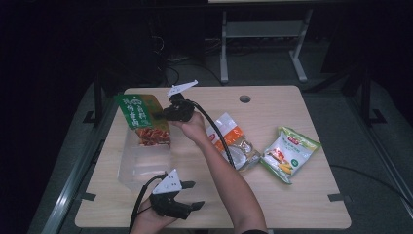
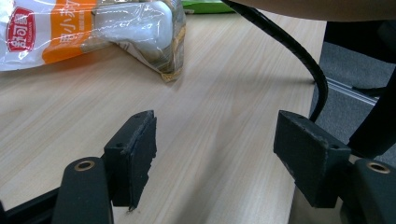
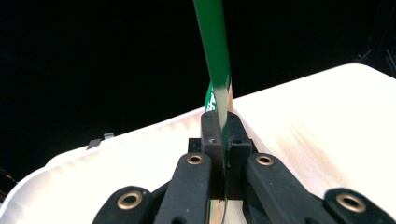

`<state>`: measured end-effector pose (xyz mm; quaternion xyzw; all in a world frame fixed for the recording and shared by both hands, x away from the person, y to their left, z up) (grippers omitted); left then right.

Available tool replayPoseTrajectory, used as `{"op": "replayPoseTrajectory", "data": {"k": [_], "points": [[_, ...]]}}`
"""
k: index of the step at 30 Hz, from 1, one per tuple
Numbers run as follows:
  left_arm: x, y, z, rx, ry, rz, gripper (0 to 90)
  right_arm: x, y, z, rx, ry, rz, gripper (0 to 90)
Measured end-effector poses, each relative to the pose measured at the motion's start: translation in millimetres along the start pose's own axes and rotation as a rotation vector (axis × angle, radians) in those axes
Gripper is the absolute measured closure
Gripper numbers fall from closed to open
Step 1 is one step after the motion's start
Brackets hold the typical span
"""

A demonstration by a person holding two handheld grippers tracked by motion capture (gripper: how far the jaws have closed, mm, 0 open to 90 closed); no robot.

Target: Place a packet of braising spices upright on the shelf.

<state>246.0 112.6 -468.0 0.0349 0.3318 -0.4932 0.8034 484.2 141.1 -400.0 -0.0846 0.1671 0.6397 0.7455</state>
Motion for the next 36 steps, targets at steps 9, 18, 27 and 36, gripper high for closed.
{"op": "replayPoseTrajectory", "data": {"k": [9,18,27,36], "points": [[1.1,0.0,-1.0,0.003,0.007,0.006,29.7,-8.1,-6.9,-1.8,0.018,0.030,-0.047,70.6],[2.9,0.1,-1.3,0.006,0.013,0.009,29.7,-37.7,-4.6,-6.5,0.049,0.039,-0.052,61.0],[0.6,6.4,0.7,-0.007,0.008,0.020,29.6,-69.8,5.4,-20.6,0.054,0.049,-0.034,58.3],[-0.2,7.8,1.9,-0.006,0.005,0.032,29.3,-100.8,22.1,-40.0,0.059,0.066,-0.027,56.5]]}}
Point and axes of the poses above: each handheld gripper's, and its own axes: x roughly forward along the jaws, z roughly out of its top, y roughly to its left, the point moved 7 cm from there along x, roughly forward along the jaws, and after that the axes turned 11 degrees about -x, right-handed, at the moved point
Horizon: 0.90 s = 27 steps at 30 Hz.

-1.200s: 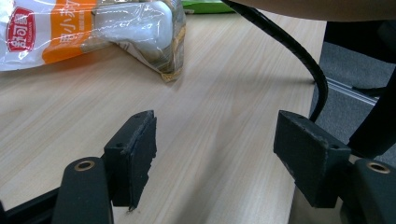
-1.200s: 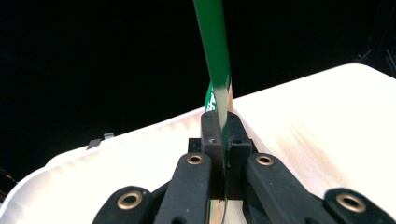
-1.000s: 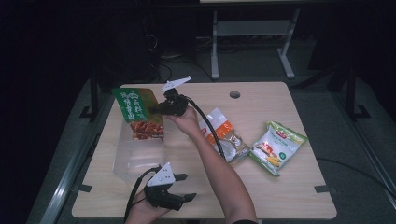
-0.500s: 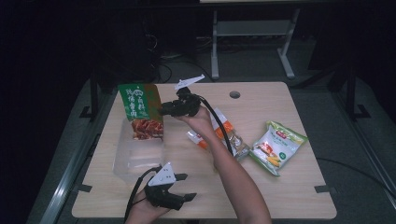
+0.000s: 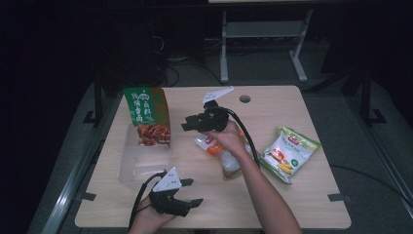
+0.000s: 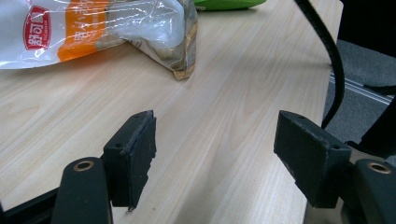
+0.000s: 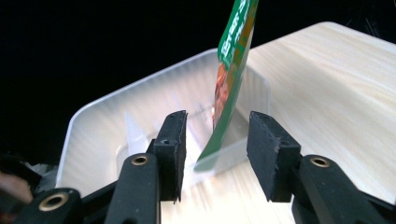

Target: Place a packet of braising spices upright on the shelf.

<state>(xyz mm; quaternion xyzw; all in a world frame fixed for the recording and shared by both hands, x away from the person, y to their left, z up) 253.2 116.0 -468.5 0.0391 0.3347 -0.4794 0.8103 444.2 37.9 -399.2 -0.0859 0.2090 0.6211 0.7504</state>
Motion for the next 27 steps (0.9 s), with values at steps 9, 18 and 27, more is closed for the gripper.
{"op": "replayPoseTrajectory", "data": {"k": [9,18,27], "points": [[1.2,-1.5,0.3,-0.003,-0.001,0.001,29.1,-28.9,14.0,-23.5,-0.002,0.036,-0.025,55.2],[0.0,0.1,1.0,0.012,-0.003,0.009,29.3,-55.8,26.9,-53.6,0.006,0.096,-0.077,54.6],[0.8,0.9,0.8,0.002,0.000,0.010,29.5,-78.4,33.8,-78.0,0.022,0.144,-0.115,54.7]]}}
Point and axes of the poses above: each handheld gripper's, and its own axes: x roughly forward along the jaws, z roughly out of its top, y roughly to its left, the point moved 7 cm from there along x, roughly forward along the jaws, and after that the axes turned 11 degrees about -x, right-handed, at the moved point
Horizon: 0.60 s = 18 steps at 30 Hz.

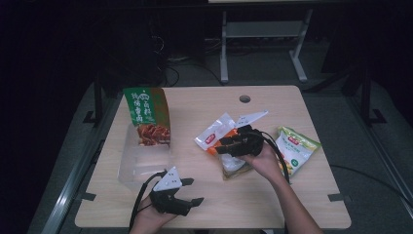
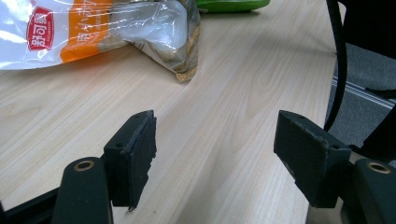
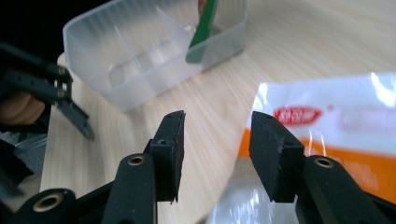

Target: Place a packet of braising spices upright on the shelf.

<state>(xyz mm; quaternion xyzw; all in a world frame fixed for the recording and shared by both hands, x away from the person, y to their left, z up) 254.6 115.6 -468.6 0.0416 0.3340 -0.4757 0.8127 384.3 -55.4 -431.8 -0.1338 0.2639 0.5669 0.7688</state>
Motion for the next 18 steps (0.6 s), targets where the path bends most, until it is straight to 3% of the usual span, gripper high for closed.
{"op": "replayPoseTrajectory", "data": {"k": [7,16,18], "points": [[1.0,-1.4,-0.3,-0.003,-0.005,-0.004,29.6,-14.1,0.4,-25.7,0.000,0.051,-0.063,55.8],[2.7,-2.2,-1.1,-0.010,0.002,-0.009,30.1,-25.3,-8.2,-54.1,0.037,0.105,-0.129,56.6],[3.6,-2.8,-1.7,-0.009,0.006,-0.009,30.2,-27.6,-13.6,-65.9,0.061,0.143,-0.172,56.8]]}}
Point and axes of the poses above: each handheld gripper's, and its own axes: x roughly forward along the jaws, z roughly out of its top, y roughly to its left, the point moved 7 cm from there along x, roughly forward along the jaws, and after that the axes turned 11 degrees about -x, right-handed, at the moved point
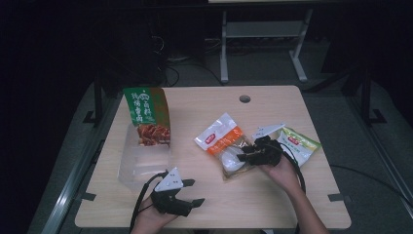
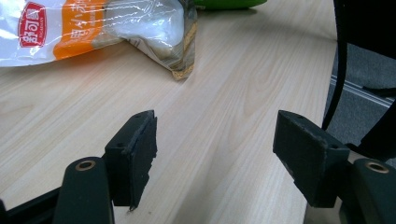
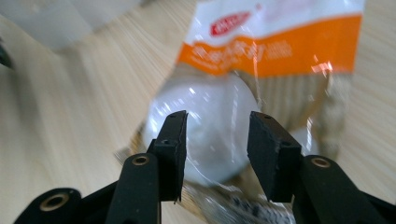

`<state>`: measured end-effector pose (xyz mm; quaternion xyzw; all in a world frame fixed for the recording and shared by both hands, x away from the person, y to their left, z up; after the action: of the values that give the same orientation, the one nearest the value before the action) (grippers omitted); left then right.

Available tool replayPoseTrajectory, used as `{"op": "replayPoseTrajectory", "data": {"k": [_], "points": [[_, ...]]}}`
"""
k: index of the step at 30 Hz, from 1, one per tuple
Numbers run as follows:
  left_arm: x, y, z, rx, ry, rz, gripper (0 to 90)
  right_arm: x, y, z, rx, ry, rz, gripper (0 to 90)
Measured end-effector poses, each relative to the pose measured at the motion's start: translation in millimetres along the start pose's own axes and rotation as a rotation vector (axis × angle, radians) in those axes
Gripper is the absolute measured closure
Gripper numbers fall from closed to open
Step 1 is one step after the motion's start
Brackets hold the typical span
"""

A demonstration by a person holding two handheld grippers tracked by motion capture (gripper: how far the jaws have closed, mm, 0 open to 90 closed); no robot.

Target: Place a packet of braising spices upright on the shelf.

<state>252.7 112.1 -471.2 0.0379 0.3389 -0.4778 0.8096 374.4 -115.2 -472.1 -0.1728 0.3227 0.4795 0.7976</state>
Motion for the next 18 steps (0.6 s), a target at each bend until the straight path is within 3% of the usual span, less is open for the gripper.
{"op": "replayPoseTrajectory", "data": {"k": [2,4,10,14,18], "points": [[0.2,-0.1,-0.1,0.000,0.001,0.000,30.2,0.9,-1.5,-2.3,-0.007,0.003,-0.006,56.7],[0.7,-0.2,-0.5,-0.002,0.003,0.001,30.3,5.8,-2.8,-10.4,0.000,0.055,-0.016,56.6],[2.8,-1.5,-1.1,0.003,0.007,-0.002,30.3,8.1,0.5,-15.5,0.024,0.043,-0.008,59.2],[3.0,-1.1,-1.2,0.006,0.008,0.001,30.2,7.9,5.2,-17.6,-0.005,0.066,-0.022,59.3],[3.0,-1.5,-1.3,0.003,0.007,0.001,30.3,9.1,8.5,-18.0,0.007,0.070,-0.019,59.3]]}}
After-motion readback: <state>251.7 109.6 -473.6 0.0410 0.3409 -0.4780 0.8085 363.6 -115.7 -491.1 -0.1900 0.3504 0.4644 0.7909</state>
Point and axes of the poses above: each handheld gripper's, and its own axes: x roughly forward along the jaws, z roughly out of its top, y roughly to its left, the point moved 7 cm from there along x, roughly forward along the jaws, and after that the axes turned 11 degrees about -x, right-handed, at the moved point
